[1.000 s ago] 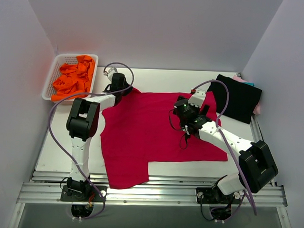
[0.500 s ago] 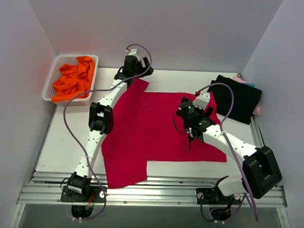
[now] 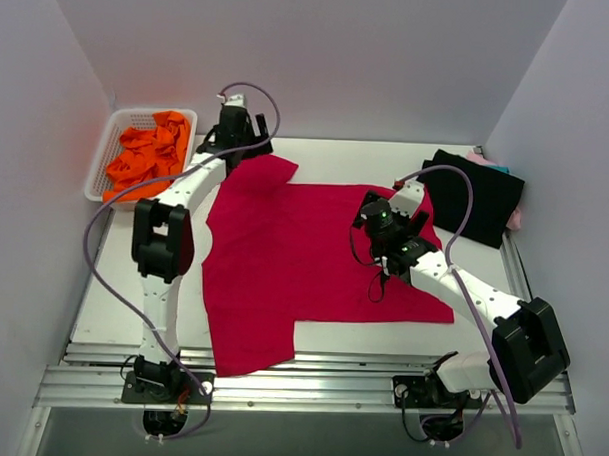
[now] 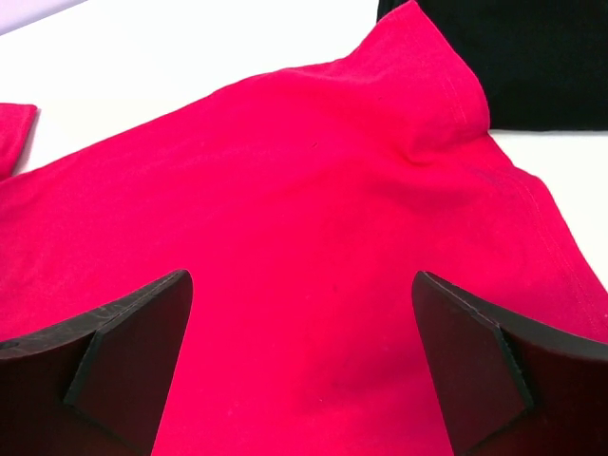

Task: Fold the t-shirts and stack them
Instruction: Flatten out the tshirt

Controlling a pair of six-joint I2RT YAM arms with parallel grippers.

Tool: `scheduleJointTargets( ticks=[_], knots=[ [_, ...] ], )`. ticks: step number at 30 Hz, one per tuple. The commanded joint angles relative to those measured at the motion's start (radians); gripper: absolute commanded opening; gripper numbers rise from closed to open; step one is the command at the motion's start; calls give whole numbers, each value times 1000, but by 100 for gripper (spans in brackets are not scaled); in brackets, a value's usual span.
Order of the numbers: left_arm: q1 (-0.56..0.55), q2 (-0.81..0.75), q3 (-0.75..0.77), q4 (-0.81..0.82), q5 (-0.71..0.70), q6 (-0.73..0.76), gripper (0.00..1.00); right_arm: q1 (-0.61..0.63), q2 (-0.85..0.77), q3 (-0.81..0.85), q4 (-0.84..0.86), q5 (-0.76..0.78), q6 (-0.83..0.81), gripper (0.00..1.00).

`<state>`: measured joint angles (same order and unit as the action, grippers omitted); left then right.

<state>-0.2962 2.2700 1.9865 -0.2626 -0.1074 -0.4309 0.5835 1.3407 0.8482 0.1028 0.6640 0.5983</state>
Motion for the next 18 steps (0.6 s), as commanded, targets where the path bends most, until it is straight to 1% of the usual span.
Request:
scheduleJointTargets(
  ticks=[1, 2, 3, 4, 5, 6, 7, 8, 9, 10, 11, 13, 14, 18],
  knots=[
    [20, -187, -105, 62, -34, 38, 94, -2, -5, 18, 23, 3, -15, 96],
    [29, -185, -129, 59, -9, 26, 95, -4, 0, 25, 18, 2, -15, 96],
    [37, -179, -153, 63, 15, 15, 97, -5, 11, 40, 14, -4, -15, 95],
    [58, -155, -202, 88, 73, 6, 93, -4, 17, 46, 5, -13, -17, 92],
    [69, -141, -219, 101, 99, -14, 88, -2, 23, 51, 5, -29, -18, 88],
    [81, -120, -227, 111, 107, -31, 83, -1, 25, 54, 8, -38, -18, 85],
    [92, -75, -226, 111, 164, -48, 76, 1, 26, 52, 9, -46, -18, 76],
    [110, -54, -218, 111, 188, -74, 57, 1, 28, 51, 12, -58, -17, 68],
    [117, -31, -206, 111, 210, -83, 49, 1, 28, 49, 12, -60, -12, 60],
    [121, 11, -192, 106, 227, -86, 38, 2, 28, 51, 9, -60, -11, 35],
    [121, 29, -155, 96, 239, -88, 20, 3, 31, 52, 8, -57, -11, 22],
    [120, 72, -121, 65, 242, -89, 5, 3, 35, 64, -8, -47, -5, 7],
    [120, 83, -95, 51, 250, -91, 3, 3, 43, 69, -14, -37, -2, 5],
    [120, 129, -37, -3, 245, -85, 2, 1, 58, 91, -29, -17, 3, 3]
  ],
)
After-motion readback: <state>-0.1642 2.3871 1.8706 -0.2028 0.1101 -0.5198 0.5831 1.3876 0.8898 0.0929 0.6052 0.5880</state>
